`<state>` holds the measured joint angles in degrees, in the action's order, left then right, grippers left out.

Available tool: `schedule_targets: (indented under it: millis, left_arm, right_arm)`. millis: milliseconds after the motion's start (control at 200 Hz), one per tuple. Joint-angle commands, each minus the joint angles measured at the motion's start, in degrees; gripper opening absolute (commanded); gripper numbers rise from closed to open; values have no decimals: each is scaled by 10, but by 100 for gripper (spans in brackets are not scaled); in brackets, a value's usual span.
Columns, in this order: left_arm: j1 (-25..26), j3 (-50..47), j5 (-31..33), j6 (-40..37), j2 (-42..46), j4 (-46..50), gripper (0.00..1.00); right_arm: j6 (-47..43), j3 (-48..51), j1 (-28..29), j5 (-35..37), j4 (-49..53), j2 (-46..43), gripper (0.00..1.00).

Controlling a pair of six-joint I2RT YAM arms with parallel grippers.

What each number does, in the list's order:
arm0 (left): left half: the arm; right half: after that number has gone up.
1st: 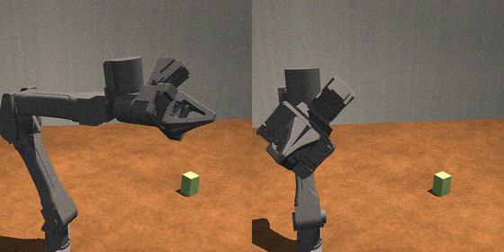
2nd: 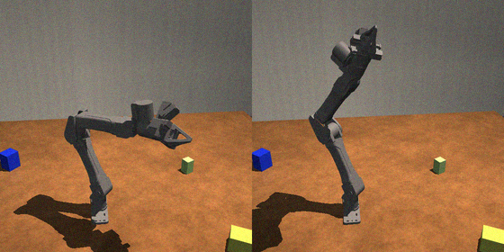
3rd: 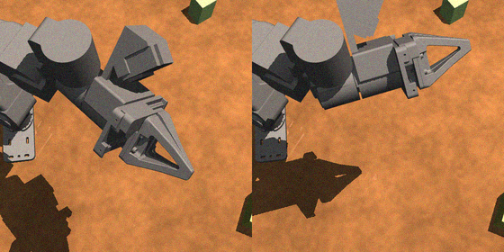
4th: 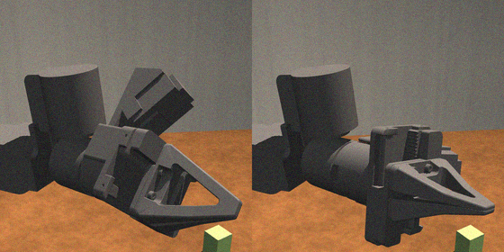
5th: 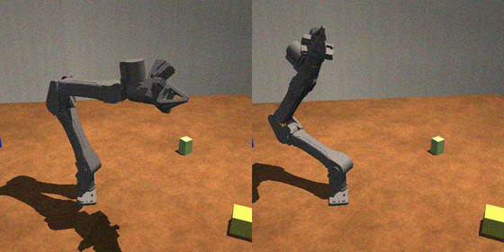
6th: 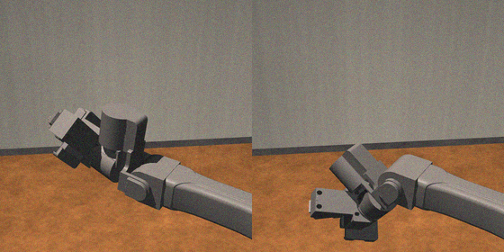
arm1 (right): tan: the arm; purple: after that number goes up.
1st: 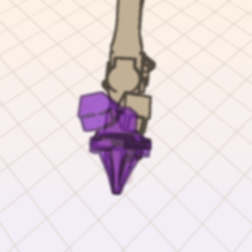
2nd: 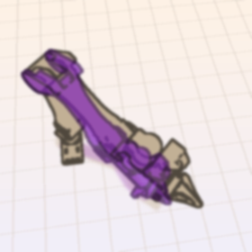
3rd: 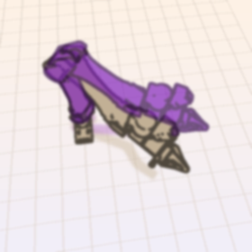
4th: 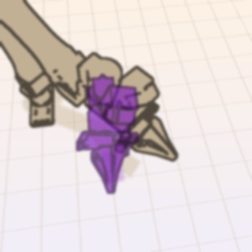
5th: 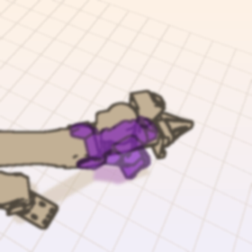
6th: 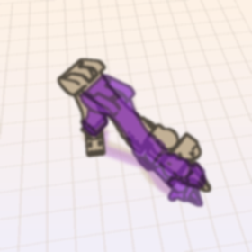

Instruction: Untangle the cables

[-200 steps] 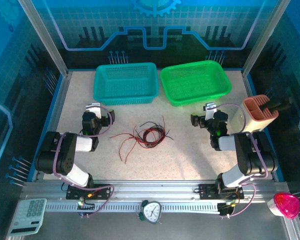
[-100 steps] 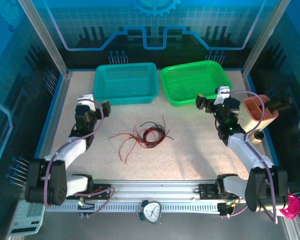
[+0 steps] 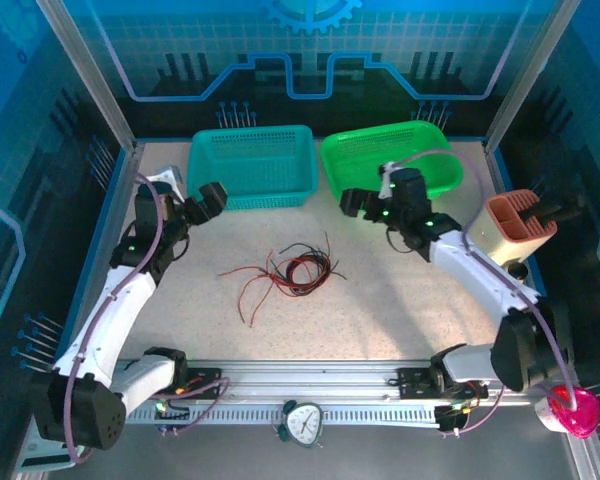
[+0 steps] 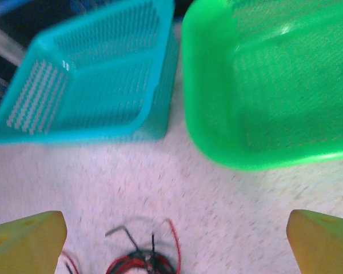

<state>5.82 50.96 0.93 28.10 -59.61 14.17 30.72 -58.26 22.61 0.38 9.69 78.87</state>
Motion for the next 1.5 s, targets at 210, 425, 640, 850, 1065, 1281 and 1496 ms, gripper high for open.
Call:
schedule_targets:
  millis: [210, 425, 640, 850, 1065, 1281, 1496]
  left_arm:
    - [79, -24, -37, 49, -65, 21, 99]
    - [94, 6, -53, 42, -134, -6, 99]
    - [99, 40, -52, 35, -163, 0, 99]
    - [107, 63, -53, 24, -155, 34, 99]
    - [123, 70, -62, 25, -122, 78, 99]
    - [153, 22, -60, 70, -60, 86, 99]
    - [158, -5, -44, 89, -31, 99, 99]
  right_arm:
    - [64, -75, 9, -36, -6, 181, 88]
    - [48, -209, -11, -11, 39, 295, 89]
    - [20, -294, -34, -23, 66, 348, 88]
    - [5, -168, 1, -62, 41, 228, 85]
    - [20, -16, 65, -89, 52, 74, 67]
    - [-38, 28, 176, -64, 93, 20, 56]
    - [-158, -25, 224, -41, 123, 89, 58]
